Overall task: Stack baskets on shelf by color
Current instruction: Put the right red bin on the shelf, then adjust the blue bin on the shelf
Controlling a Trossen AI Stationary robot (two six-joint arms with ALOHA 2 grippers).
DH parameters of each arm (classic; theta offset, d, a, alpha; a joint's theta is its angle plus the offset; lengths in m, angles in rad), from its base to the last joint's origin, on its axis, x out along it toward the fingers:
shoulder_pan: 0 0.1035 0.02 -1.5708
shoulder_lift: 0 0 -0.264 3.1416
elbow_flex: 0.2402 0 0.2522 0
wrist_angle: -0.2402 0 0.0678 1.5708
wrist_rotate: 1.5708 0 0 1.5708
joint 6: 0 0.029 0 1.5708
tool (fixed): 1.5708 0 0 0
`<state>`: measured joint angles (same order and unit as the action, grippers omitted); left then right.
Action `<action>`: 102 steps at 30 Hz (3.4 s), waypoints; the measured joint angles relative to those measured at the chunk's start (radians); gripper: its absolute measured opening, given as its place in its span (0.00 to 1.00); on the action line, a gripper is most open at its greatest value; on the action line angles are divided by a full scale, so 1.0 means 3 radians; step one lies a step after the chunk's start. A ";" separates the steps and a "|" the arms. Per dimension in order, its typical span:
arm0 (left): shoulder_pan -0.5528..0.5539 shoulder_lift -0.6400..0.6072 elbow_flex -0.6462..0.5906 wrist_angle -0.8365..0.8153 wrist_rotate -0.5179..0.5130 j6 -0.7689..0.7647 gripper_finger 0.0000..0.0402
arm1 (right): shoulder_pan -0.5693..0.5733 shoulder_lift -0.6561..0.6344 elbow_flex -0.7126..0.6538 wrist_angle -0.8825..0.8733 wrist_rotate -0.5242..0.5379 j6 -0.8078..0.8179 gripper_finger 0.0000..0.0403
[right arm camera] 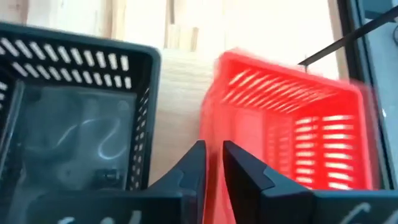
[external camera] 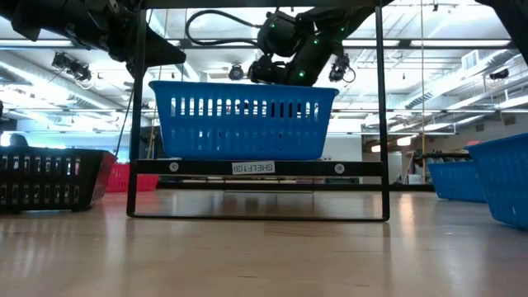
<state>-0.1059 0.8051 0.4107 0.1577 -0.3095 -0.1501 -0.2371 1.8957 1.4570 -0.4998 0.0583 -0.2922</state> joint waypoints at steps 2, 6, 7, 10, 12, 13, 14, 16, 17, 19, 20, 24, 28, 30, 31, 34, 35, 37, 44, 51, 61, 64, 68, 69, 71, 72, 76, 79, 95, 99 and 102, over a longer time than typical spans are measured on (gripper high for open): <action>0.0000 0.0000 0.0000 0.0000 0.0001 -0.0001 0.05 | -0.0001 0.0000 0.0000 0.0023 0.0002 0.0004 0.18; 0.0000 0.0000 0.0000 0.0000 0.0001 -0.0005 0.05 | 0.0000 0.0000 0.0000 0.0027 0.0001 0.0004 0.22; 0.0000 0.0000 0.0000 0.0000 0.0001 -0.0005 0.05 | 0.0000 0.0000 0.0000 0.0031 0.0001 0.0004 0.22; 0.0000 0.0000 0.0000 -0.0005 0.0001 -0.0011 0.05 | 0.0000 -0.0015 -0.0001 0.0010 0.0002 -0.0006 0.23; 0.0000 0.0000 0.0000 -0.0014 0.0001 -0.0012 0.06 | 0.0013 -0.0061 -0.0001 -0.0006 0.0002 -0.0013 0.23; 0.0000 0.0000 0.0000 -0.0028 0.0001 -0.0012 0.06 | 0.0023 -0.0099 -0.0001 -0.0040 0.0003 -0.0015 0.23; 0.0000 0.0000 0.0000 -0.0031 0.0001 -0.0013 0.06 | 0.0035 -0.0146 0.0000 -0.0050 0.0001 -0.0017 0.23; 0.0000 0.0000 0.0000 -0.0051 0.0000 -0.0013 0.05 | 0.0057 -0.0250 0.0003 -0.0126 0.0002 -0.0001 0.23; -0.0001 0.0000 0.0000 -0.0053 0.0001 -0.0013 0.05 | 0.0069 -0.0309 0.0003 -0.0183 0.0001 0.0032 0.23; 0.0000 0.0000 0.0000 -0.0051 0.0001 -0.0013 0.04 | 0.0095 -0.0406 0.0004 -0.0318 -0.0007 0.0171 0.23; -0.0001 0.0000 0.0000 -0.0051 0.0001 -0.0013 0.04 | 0.0108 -0.0451 0.0005 -0.0408 -0.0041 0.0247 0.23; 0.0000 0.0000 0.0000 -0.0052 0.0001 -0.0013 0.04 | 0.0202 -0.0516 0.0006 -0.0856 -0.0360 0.0487 0.23; 0.0000 0.0000 0.0000 -0.0051 0.0001 -0.0013 0.05 | 0.0412 -0.0504 0.0005 -0.1121 -0.0537 0.0515 0.23; -0.0001 0.0000 0.0000 -0.0052 0.0001 -0.0014 0.05 | 0.0546 -0.0491 0.0004 -0.1159 -0.0538 0.0404 0.23; 0.0000 0.0000 0.0000 -0.0051 0.0000 -0.0014 0.05 | 0.0612 -0.0491 0.0001 -0.1156 -0.0538 0.0342 0.23; -0.0001 0.0000 0.0000 -0.0056 0.0000 -0.0014 0.05 | 0.0786 -0.0491 0.0001 -0.1074 -0.0545 0.0197 0.23; -0.0001 0.0000 -0.0001 -0.0058 0.0001 -0.0014 0.04 | 0.0834 -0.0491 0.0001 -0.1064 -0.0544 0.0189 0.23; -0.0001 0.0000 0.0000 -0.0065 0.0001 -0.0014 0.04 | 0.0918 -0.0491 0.0001 -0.1005 -0.0532 0.0190 0.23; -0.0001 0.0000 -0.0001 -0.0071 0.0000 -0.0015 0.05 | 0.1156 -0.0491 0.0001 -0.0932 -0.0290 0.0256 0.23; 0.0000 0.0000 -0.0001 -0.0071 0.0000 -0.0060 0.04 | 0.1374 -0.0478 -0.0075 -0.0708 -0.0258 0.0269 0.23; 0.0000 0.0000 -0.0001 -0.0096 0.0000 -0.0071 0.05 | 0.1473 -0.0342 -0.0139 -0.0594 -0.0357 0.0182 0.23; 0.0000 0.0000 -0.0001 -0.0099 0.0000 -0.0072 0.04 | 0.1476 -0.0315 -0.0139 -0.0583 -0.0356 0.0179 0.23; -0.0001 -0.0001 -0.0001 -0.0104 0.0001 -0.0071 0.03 | 0.1454 -0.0277 -0.0130 -0.0564 -0.0396 0.0180 0.23; -0.0001 0.0000 -0.0001 -0.0108 0.0000 -0.0071 0.03 | 0.1447 -0.0277 -0.0130 -0.0565 -0.0399 0.0181 0.23; -0.0001 0.0000 -0.0001 -0.0119 0.0001 -0.0071 0.04 | 0.1435 -0.0277 -0.0130 -0.0564 -0.0389 0.0180 0.23; -0.0001 0.0000 -0.0001 -0.0117 0.0001 -0.0071 0.04 | 0.1428 -0.0277 -0.0130 -0.0565 -0.0391 0.0180 0.23; -0.0001 0.0000 -0.0001 -0.0118 0.0000 -0.0071 0.05 | 0.1408 -0.0277 -0.0130 -0.0575 -0.0388 0.0184 0.23; -0.0001 0.0000 -0.0001 -0.0120 0.0001 -0.0071 0.04 | 0.1401 -0.0277 -0.0130 -0.0595 -0.0383 0.0216 0.23; -0.0001 -0.0001 -0.0001 -0.0121 0.0001 -0.0074 0.04 | 0.1386 -0.0272 -0.0130 -0.0783 -0.0443 0.0394 0.23; -0.0001 0.0000 -0.0001 -0.0121 0.0001 -0.0074 0.04 | 0.1386 -0.0272 -0.0130 -0.0856 -0.0448 0.0501 0.23; -0.0001 0.0000 -0.0001 -0.0121 0.0001 -0.0074 0.04 | 0.1386 -0.0273 -0.0130 -0.0878 -0.0452 0.0558 0.23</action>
<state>-0.1062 0.8051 0.4103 0.1215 -0.3092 -0.1722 0.1787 1.8137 1.4181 -0.7631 -0.0773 -0.1249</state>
